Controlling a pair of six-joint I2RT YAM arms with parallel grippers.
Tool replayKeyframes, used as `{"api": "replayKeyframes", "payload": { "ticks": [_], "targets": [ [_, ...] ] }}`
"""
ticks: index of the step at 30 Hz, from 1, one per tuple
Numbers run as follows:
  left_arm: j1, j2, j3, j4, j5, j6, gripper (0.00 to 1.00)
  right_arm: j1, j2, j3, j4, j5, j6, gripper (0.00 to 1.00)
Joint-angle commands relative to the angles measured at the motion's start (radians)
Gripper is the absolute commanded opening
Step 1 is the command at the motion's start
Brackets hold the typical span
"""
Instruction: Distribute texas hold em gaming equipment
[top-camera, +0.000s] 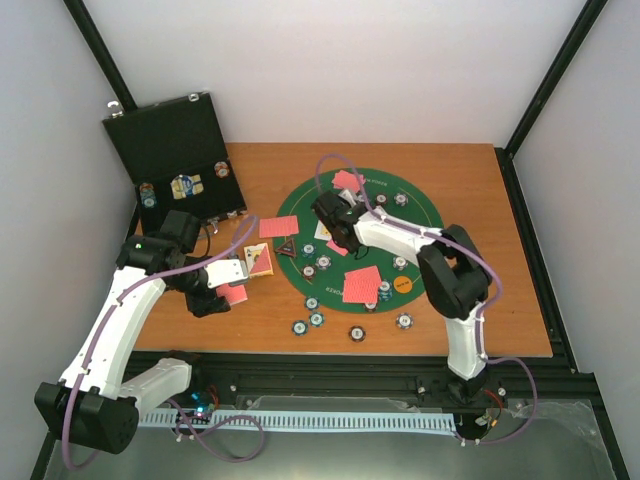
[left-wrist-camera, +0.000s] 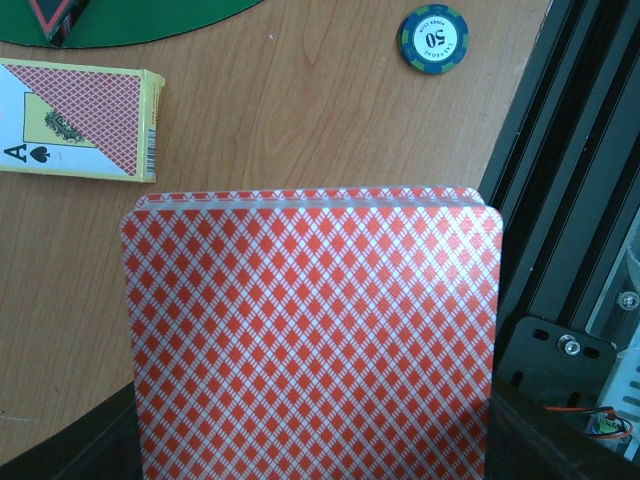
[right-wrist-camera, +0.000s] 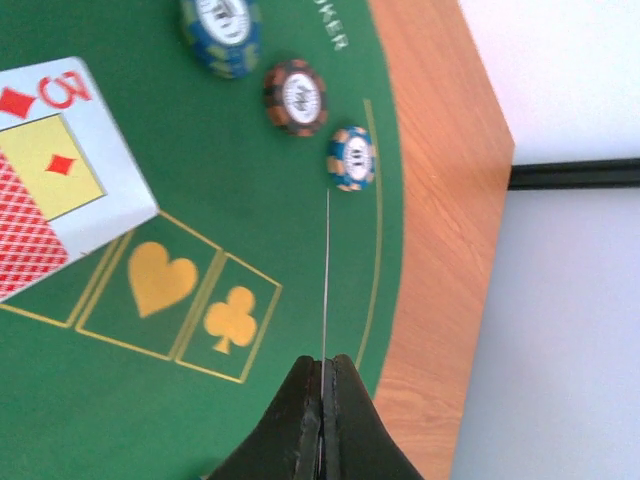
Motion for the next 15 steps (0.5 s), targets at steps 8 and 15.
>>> {"api": "replayKeyframes", "payload": {
  "ticks": [8, 15],
  "targets": [
    [-0.002, -0.013, 0.023, -0.010, 0.024, -0.001, 0.26, 0.004, 0.139, 0.011, 0.063, -0.054, -0.052, 0.03],
    [-0.003, -0.010, 0.032, -0.013, 0.039, -0.005, 0.27, 0.007, 0.102, -0.028, 0.031, -0.183, -0.009, 0.07]
  ]
}}
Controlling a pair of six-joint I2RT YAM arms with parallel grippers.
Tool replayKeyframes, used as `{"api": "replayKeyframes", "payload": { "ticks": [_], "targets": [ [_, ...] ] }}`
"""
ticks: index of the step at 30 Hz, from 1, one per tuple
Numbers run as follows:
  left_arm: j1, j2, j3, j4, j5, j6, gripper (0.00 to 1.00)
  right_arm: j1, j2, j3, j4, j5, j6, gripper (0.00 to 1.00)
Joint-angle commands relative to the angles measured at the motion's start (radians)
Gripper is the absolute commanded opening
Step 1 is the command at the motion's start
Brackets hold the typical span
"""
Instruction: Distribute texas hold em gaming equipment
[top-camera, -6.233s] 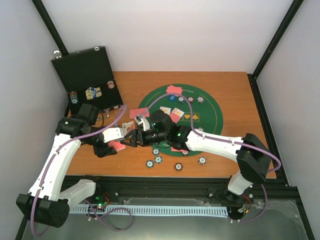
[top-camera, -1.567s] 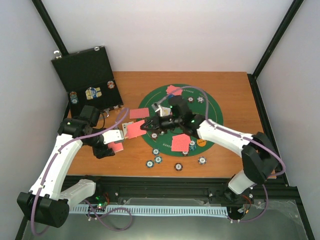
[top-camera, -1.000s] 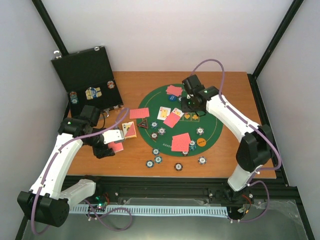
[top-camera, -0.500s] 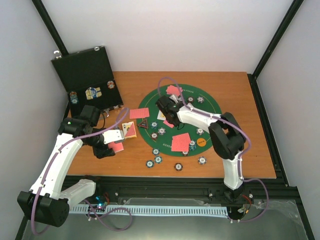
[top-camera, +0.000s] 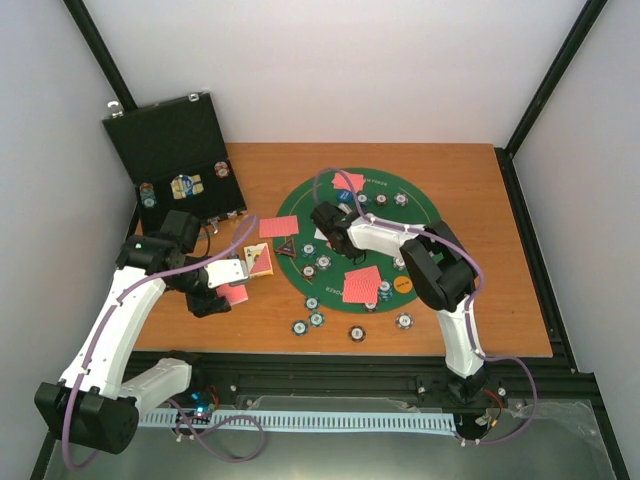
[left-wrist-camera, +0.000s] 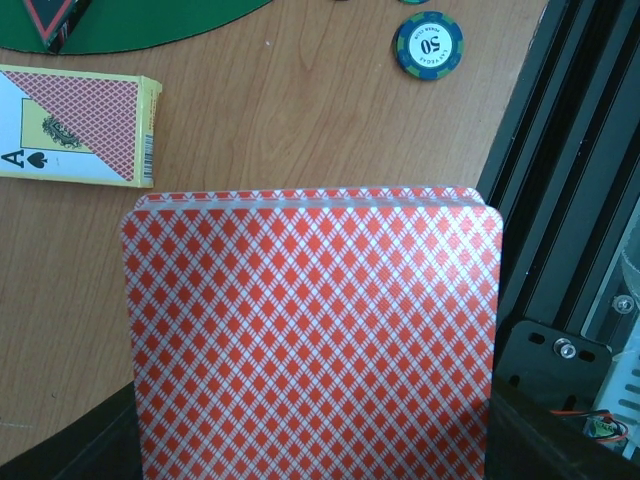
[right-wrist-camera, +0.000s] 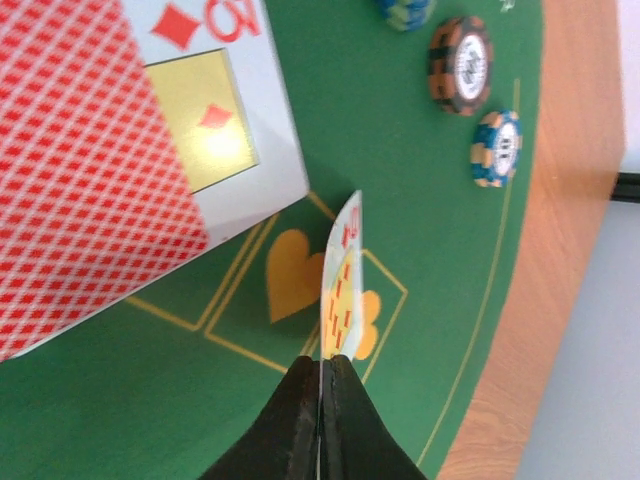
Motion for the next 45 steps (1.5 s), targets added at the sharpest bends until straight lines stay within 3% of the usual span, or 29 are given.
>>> {"api": "replayKeyframes", "payload": {
  "ticks": [1, 5, 8, 14, 18, 23, 25, 31, 45],
  "targets": [
    [-0.003, -0.010, 0.035, -0.014, 0.032, -0.006, 0.27, 0.004, -0.049, -0.020, -0.018, -0.109, 0.039, 0.13],
    [-0.002, -0.010, 0.046, -0.020, 0.030, -0.006, 0.27, 0.004, -0.071, -0.021, -0.027, -0.175, 0.060, 0.56],
    [-0.002, -0.009, 0.052, -0.024, 0.031, -0.006, 0.27, 0.003, -0.091, -0.003, -0.049, -0.203, 0.086, 0.66],
    [-0.002, -0.012, 0.056, -0.023, 0.036, -0.008, 0.27, -0.028, -0.202, 0.042, -0.099, -0.344, 0.209, 0.70],
    [-0.004, -0.018, 0.047, -0.011, 0.034, -0.008, 0.27, -0.040, -0.354, -0.028, -0.054, -0.653, 0.381, 0.73],
    [-0.003, -0.009, 0.049, -0.011, 0.042, -0.009, 0.27, -0.033, -0.613, -0.320, 0.335, -1.228, 0.685, 0.78],
    [-0.003, -0.007, 0.051, -0.011, 0.044, -0.009, 0.27, -0.006, -0.656, -0.397, 0.452, -1.323, 0.790, 0.78],
    [-0.004, -0.005, 0.053, -0.001, 0.050, -0.015, 0.27, 0.098, -0.678, -0.448, 0.589, -1.399, 0.928, 0.79],
    [-0.003, 0.006, 0.068, -0.002, 0.059, -0.027, 0.27, 0.246, -0.495, -0.382, 0.786, -1.448, 1.039, 0.78]
  ]
}}
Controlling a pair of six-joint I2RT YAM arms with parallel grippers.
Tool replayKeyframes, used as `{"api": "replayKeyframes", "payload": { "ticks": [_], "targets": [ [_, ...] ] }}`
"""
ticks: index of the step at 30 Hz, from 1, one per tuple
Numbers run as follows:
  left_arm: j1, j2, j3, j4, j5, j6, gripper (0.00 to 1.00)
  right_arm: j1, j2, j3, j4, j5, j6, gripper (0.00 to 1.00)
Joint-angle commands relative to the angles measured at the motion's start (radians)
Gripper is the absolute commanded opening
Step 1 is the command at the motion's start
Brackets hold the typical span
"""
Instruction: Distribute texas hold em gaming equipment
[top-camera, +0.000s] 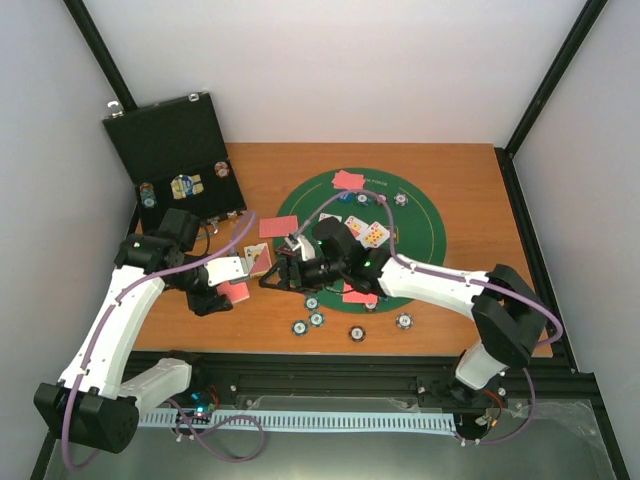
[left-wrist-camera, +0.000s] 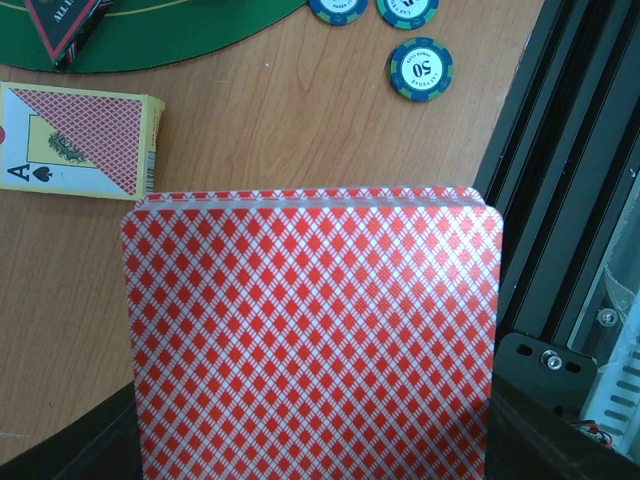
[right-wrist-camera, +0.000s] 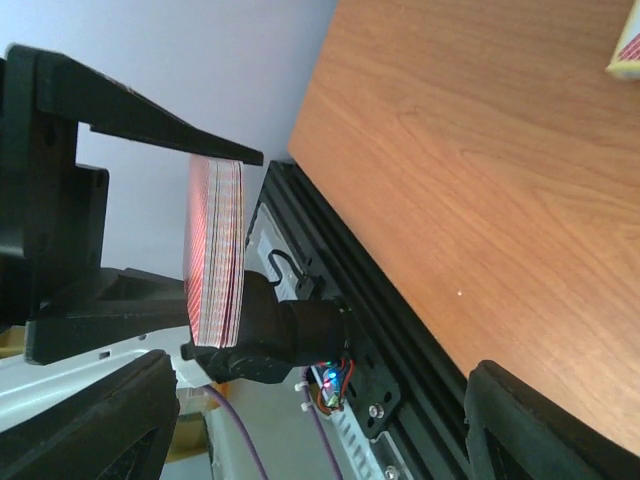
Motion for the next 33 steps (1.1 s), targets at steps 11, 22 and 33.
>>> {"api": "replayKeyframes", "payload": {
  "ticks": [11, 22, 33],
  "targets": [
    [-0.003, 0.003, 0.046, 0.008, 0.031, -0.014, 0.27, 0.089, 0.163, 0.072, 0.311, -0.046, 0.186, 0.77],
    [-0.003, 0.002, 0.050, -0.001, 0.044, -0.011, 0.27, 0.120, 0.276, 0.103, 0.518, -0.062, 0.318, 0.74],
    [-0.003, -0.004, 0.051, -0.004, 0.037, -0.009, 0.27, 0.122, 0.326, 0.092, 0.514, -0.073, 0.338, 0.70]
  ]
}}
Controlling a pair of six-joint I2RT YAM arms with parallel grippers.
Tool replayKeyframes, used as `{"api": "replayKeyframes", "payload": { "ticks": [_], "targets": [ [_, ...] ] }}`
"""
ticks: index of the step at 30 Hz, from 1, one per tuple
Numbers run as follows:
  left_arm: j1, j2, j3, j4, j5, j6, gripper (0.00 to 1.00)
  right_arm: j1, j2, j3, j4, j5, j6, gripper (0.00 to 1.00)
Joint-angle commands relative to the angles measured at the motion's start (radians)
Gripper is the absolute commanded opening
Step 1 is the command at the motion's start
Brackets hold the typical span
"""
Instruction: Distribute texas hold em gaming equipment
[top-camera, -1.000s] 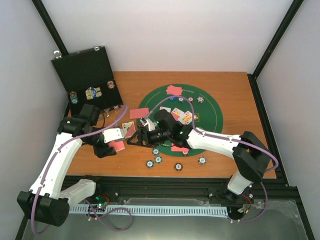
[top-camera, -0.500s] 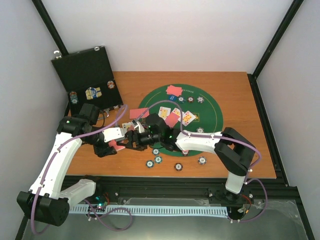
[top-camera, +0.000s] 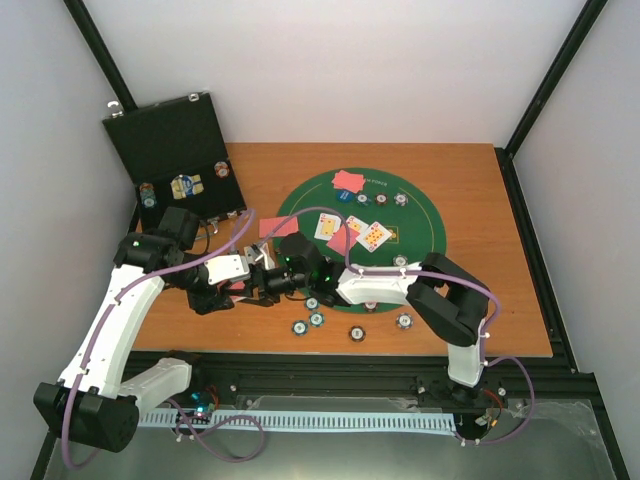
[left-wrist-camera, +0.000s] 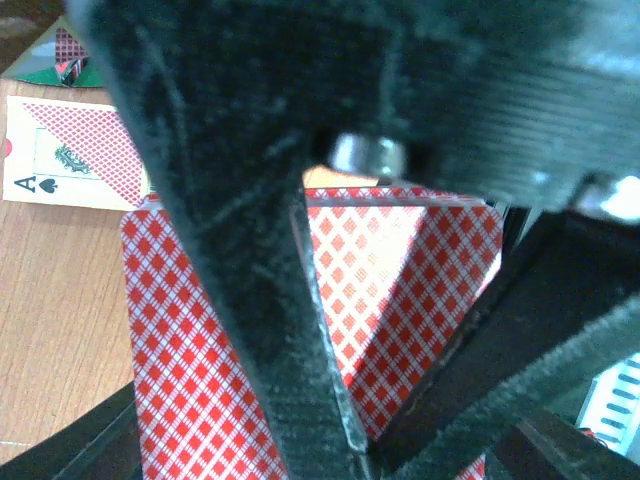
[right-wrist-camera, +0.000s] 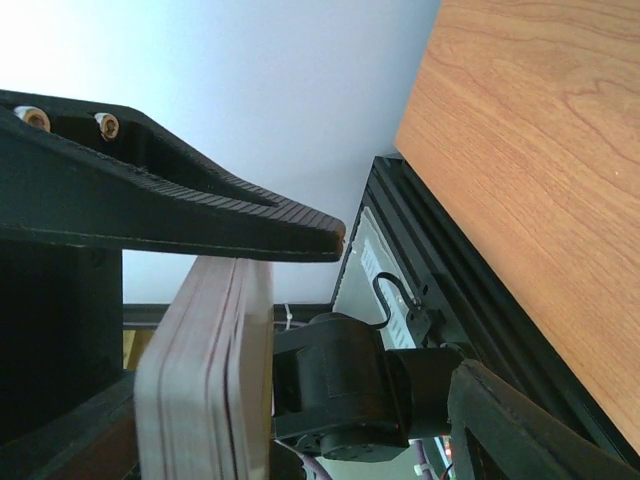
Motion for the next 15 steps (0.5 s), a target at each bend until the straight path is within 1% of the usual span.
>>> {"api": "replayKeyframes", "payload": {
  "ticks": [1, 5, 8, 13, 15],
  "targets": [
    [-0.002, -0.010, 0.037, -0.005, 0.017, -0.004, 0.27, -0.017, 0.000, -0.029, 0.032, -0.005, 0.016, 0.69],
    [-0.004, -0.012, 0.043, -0.006, 0.021, -0.005, 0.27, -0.048, -0.020, -0.085, 0.028, -0.002, 0.019, 0.62],
    [-0.003, -0.012, 0.048, -0.006, 0.022, -0.004, 0.27, -0.060, -0.030, -0.099, -0.016, -0.002, -0.001, 0.56],
    [-0.003, -0.012, 0.055, -0.005, 0.019, -0.005, 0.27, -0.070, -0.053, -0.115, -0.086, 0.001, -0.037, 0.54],
    [-0.004, -0.010, 0.056, -0.007, 0.020, -0.005, 0.27, -0.076, -0.064, -0.132, -0.088, 0.000, -0.040, 0.53]
  ]
}}
